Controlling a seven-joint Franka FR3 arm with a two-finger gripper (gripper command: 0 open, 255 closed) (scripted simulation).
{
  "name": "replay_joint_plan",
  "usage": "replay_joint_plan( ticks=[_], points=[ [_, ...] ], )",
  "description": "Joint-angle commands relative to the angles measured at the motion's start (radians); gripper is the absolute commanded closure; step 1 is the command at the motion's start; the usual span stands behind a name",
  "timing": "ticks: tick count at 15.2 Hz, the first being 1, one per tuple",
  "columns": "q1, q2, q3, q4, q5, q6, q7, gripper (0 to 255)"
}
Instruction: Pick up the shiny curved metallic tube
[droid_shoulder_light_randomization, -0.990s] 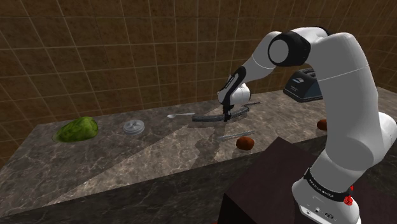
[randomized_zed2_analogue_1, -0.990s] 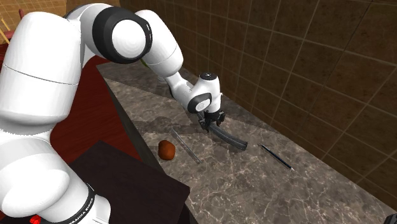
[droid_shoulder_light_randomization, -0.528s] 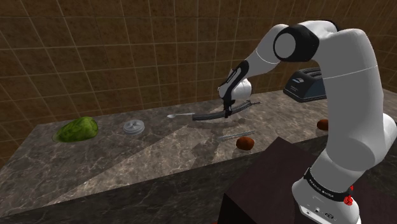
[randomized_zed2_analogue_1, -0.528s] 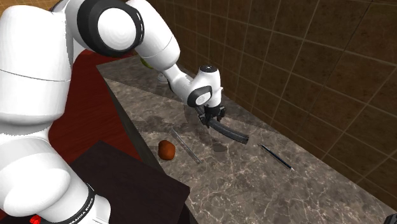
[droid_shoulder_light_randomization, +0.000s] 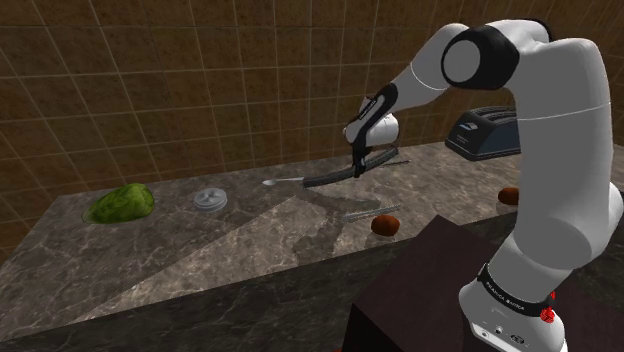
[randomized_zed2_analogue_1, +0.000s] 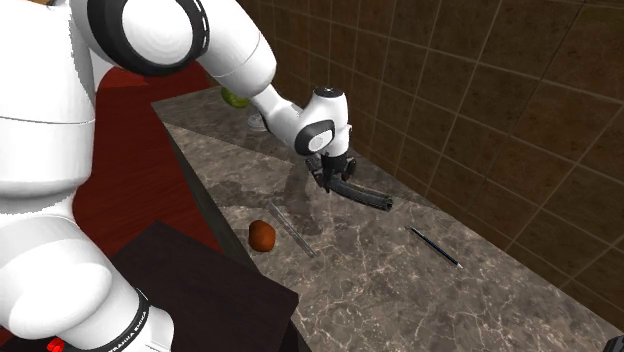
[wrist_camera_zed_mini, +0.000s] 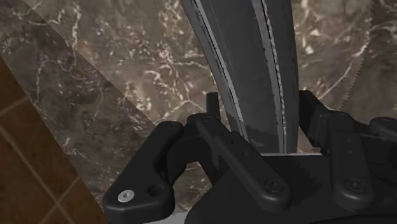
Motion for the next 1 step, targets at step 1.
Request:
replay_joint_plan(
  ticks=[1],
  points=[
    [0.001,-0.006,-0.002,0.0,-0.002,-0.005,0.001,255]
  ],
)
